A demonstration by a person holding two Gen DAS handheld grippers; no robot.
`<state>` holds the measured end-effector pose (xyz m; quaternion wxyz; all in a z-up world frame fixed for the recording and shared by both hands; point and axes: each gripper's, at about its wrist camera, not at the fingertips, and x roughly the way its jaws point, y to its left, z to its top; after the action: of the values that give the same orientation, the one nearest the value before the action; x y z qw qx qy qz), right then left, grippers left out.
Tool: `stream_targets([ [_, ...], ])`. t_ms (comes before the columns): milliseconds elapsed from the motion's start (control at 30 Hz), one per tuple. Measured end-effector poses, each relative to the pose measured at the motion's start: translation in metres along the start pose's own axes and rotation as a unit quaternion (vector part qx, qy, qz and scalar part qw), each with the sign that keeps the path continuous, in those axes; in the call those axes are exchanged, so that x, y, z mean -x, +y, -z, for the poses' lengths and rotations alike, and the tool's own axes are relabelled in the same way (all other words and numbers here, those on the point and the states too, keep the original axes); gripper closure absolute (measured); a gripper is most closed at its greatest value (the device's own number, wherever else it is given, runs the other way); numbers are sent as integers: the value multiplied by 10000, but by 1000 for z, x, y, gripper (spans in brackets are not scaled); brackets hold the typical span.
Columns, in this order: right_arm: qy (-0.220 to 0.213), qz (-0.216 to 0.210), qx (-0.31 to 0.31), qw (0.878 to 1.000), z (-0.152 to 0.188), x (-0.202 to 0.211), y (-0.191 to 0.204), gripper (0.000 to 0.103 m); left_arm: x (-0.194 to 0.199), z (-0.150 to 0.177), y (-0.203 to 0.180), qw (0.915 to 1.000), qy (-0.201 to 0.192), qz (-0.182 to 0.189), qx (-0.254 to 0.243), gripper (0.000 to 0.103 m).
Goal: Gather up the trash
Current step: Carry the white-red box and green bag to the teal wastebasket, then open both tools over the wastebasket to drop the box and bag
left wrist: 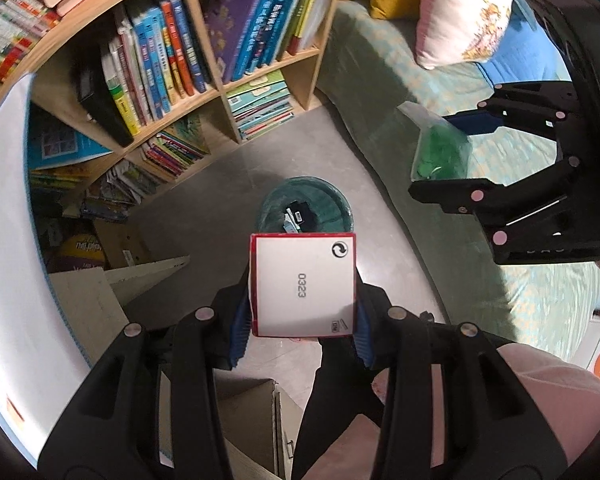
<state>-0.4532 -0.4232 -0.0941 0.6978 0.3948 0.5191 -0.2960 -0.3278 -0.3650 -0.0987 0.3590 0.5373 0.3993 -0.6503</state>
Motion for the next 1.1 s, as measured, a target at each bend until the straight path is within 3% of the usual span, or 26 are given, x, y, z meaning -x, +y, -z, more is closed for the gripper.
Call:
stream_targets([
  [600, 35, -338, -246, 9991, 4, -9, -14, 45, -13, -16, -22, 9993, 146, 94, -330, 63],
  [633, 37, -394, -304, 9988, 4, -9, -16, 44, -13, -17, -23, 9993, 109, 95, -346, 62],
  [700, 13, -443, -407, 9982, 3, -9, -19, 42, -12, -18, -26, 9991, 45, 42, -411, 39],
  [733, 3, -447, -451, 9980, 3, -8, -20, 37, -12, -19, -26, 9991, 6, -16, -429, 35],
  [867, -12, -436, -558, 9975, 4, -6, -24, 34, -12, -21, -26, 9991, -21, -7, -418, 28],
  [1100, 37, -379, -511, 9980, 5, -6, -24, 29, -11, -21, -21, 9994, -18, -17, -354, 27],
])
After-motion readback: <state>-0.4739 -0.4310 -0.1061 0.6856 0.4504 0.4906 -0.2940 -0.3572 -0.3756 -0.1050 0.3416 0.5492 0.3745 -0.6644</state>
